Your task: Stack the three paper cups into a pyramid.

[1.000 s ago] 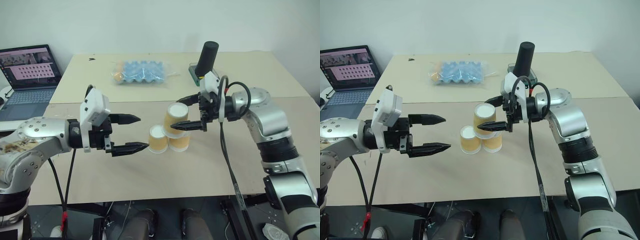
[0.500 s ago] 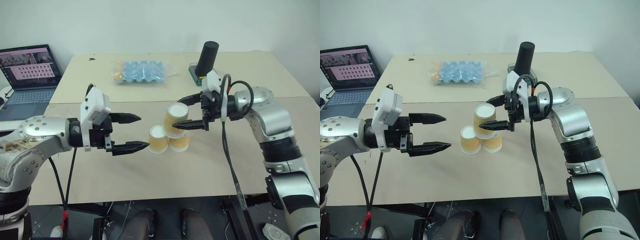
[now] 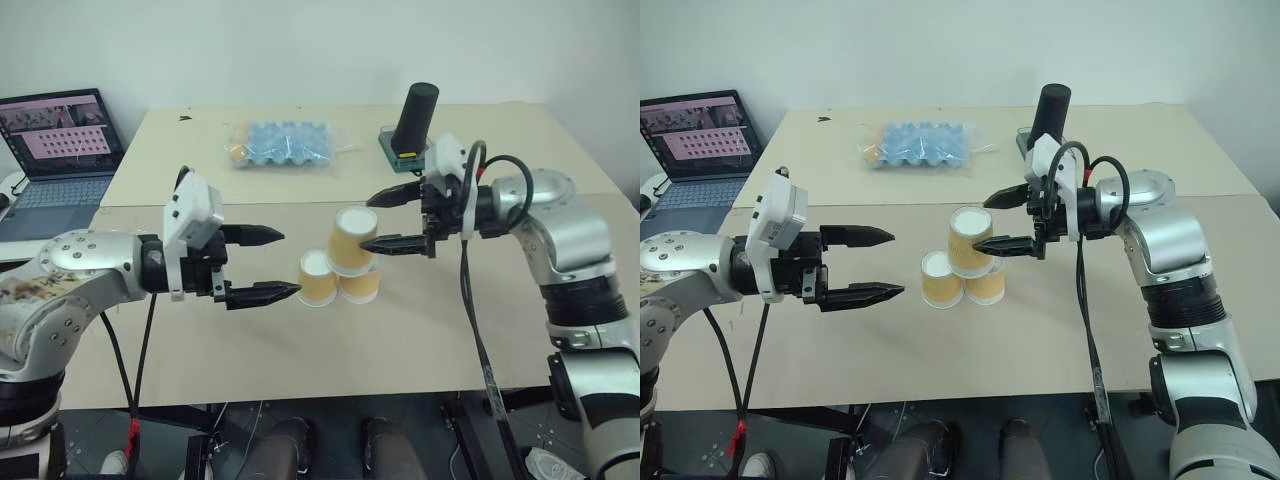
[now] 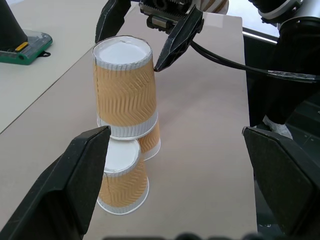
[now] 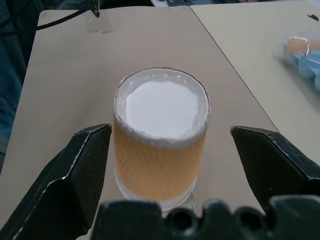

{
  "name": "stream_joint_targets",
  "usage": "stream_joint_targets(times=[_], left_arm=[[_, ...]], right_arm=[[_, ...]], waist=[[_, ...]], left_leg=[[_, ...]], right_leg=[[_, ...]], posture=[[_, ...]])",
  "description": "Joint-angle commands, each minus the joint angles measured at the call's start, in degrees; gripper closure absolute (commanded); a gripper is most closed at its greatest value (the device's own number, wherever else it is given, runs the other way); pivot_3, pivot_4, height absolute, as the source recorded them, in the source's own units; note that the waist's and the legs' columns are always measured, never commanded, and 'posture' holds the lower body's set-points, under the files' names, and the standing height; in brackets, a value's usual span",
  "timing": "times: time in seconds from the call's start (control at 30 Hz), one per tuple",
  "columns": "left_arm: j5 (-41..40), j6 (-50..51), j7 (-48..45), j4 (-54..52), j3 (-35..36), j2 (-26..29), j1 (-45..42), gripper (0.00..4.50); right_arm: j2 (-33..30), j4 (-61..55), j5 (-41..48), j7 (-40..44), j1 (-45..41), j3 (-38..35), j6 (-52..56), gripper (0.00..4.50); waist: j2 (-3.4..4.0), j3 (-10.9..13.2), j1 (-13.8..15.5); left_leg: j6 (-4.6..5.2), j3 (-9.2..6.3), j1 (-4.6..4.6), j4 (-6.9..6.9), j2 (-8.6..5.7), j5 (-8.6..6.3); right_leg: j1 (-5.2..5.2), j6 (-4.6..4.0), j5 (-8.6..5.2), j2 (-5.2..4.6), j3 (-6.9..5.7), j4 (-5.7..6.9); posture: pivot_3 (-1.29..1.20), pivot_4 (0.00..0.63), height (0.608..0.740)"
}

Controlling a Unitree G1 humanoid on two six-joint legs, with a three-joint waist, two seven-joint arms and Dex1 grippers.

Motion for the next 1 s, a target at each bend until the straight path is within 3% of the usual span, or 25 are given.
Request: stream_joint_targets(times=[0.03, 0.17, 0.3, 0.43, 0.67, 0.77, 1.0], left_arm=[[-1.1, -0.2, 0.1, -1.1, 1.1, 0.3, -0.5, 0.0], [-1.8, 0.4, 1.5, -1.8, 2.5, 0.2, 1.1, 0.0], [1.3, -0.9, 12.0, -0.9, 7.0, -4.5, 7.5, 0.0], [12.5, -5.9, 29.5, 4.4, 10.5, -13.9, 10.4, 0.0], [25.6, -18.3, 47.6, 14.4, 16.6, -27.2, 12.7, 0.0], [30.9, -24.3, 51.3, 19.9, 17.3, -29.8, 13.6, 0.0], [33.8, -36.2, 50.2, 36.2, 20.3, -29.6, 12.2, 0.0]], right_arm=[[-3.5, -0.2, 1.0, 1.1, 2.2, -4.8, -1.7, 0.04], [-7.5, -1.9, 2.6, 2.1, 7.6, -8.8, -1.2, 0.04], [-12.2, -1.3, 3.2, -2.3, 17.0, -19.0, -1.4, 0.04], [-7.9, 5.1, -4.0, -24.3, 16.4, -23.9, -2.5, 0.04], [1.0, 10.6, -16.7, -53.9, 20.1, -25.8, -6.8, 0.04], [5.2, 10.7, -18.8, -60.4, 22.4, -25.5, -9.7, 0.04], [12.9, 7.8, -16.8, -63.8, 27.1, -26.1, -16.5, 0.04]], waist=[[0.0, 0.0, 0.0], [0.0, 0.0, 0.1], [0.01, 0.0, 0.2], [-0.01, 0.0, -0.1], [-0.06, -0.1, 0.3], [-0.06, -0.1, 0.6], [-0.07, -0.1, 0.4]], left_leg=[[0.0, 0.0, -0.01, 0.0, 0.0, 0.0], [-0.01, 0.0, -0.05, 0.0, 0.0, 0.01], [0.29, 0.0, -0.04, -0.05, 0.0, -0.18], [0.26, 0.12, 0.06, -0.04, 0.03, -0.15], [0.05, 0.12, 0.6, -0.42, 0.09, -0.02], [-0.42, 0.15, 0.47, -0.48, 0.03, 0.28], [-0.35, 0.17, 0.51, -0.52, 0.05, 0.24]], right_leg=[[0.0, 0.0, 0.0, 0.0, 0.0, -0.01], [-0.03, 0.0, 0.0, -0.01, 0.0, -0.01], [-0.02, 0.0, 0.0, -0.04, 0.02, -0.04], [0.24, -0.15, 0.1, -0.2, 0.24, 0.07], [0.6, -0.23, 0.15, -0.11, 0.27, -0.07], [0.45, -0.23, 0.15, -0.11, 0.31, -0.08], [0.45, -0.23, 0.15, 0.12, 0.32, -0.07]], posture=[[0.0, 0.15, 0.74], [0.0, 0.15, 0.74], [0.0, 0.15, 0.74], [0.0, 0.15, 0.74], [0.0, 0.15, 0.74], [0.0, 0.15, 0.74], [0.0, 0.15, 0.74]])
